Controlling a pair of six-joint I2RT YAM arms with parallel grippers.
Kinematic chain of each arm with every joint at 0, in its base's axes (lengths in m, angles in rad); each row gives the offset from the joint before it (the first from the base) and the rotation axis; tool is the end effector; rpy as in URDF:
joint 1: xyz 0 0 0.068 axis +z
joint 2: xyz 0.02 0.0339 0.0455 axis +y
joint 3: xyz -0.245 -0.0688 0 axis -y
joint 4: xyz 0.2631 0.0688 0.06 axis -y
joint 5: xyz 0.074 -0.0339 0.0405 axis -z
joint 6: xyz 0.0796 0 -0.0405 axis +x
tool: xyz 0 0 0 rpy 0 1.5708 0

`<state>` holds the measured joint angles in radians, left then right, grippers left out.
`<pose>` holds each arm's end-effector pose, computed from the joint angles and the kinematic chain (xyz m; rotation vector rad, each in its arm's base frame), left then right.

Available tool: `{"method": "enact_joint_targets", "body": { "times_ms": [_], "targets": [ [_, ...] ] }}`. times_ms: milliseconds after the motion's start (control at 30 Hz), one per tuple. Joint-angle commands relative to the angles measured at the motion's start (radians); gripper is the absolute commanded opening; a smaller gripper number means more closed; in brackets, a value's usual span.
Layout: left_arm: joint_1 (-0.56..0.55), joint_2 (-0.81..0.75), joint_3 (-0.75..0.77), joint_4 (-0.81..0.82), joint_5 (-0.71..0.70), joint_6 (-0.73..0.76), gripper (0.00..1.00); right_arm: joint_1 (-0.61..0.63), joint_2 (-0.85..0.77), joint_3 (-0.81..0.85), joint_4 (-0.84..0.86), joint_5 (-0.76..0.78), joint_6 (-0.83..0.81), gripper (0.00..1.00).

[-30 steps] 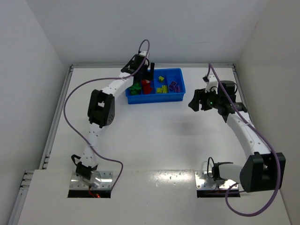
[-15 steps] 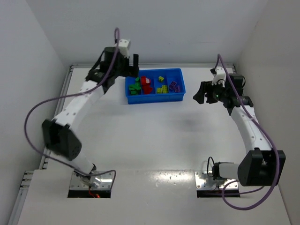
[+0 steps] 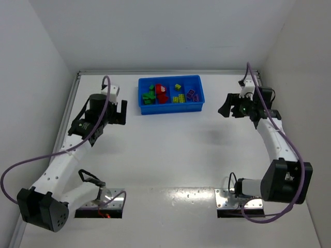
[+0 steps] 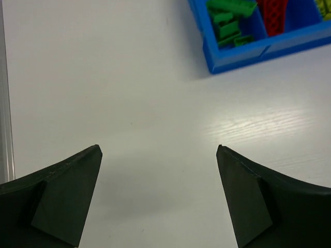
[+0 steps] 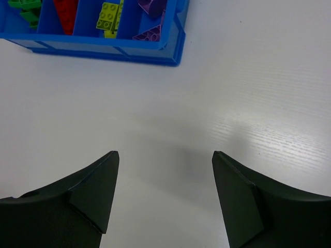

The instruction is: Sort the legos into containers by color

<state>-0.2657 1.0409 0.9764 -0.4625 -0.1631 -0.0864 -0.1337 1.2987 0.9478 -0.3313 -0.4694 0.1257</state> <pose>0.2875 -0.0648 0.2911 0.0892 2.0885 -0.0423 0.3362 -0.0089 0.2240 0.0363 2.2162 0.5224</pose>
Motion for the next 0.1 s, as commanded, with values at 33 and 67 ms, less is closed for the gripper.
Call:
{"method": "enact_joint_targets", "body": {
  "times_ms": [33, 67],
  "targets": [
    [0.037, -0.090, -0.062, 0.008, 0.016, 0.034, 1.00, -0.015, -0.025, -0.018, 0.046, -0.026, 0.006, 0.73],
    [0.051, -0.090, -0.073, 0.008, 0.028, 0.043, 1.00, -0.024, -0.026, -0.018, 0.046, -0.026, 0.006, 0.73]
  ]
}}
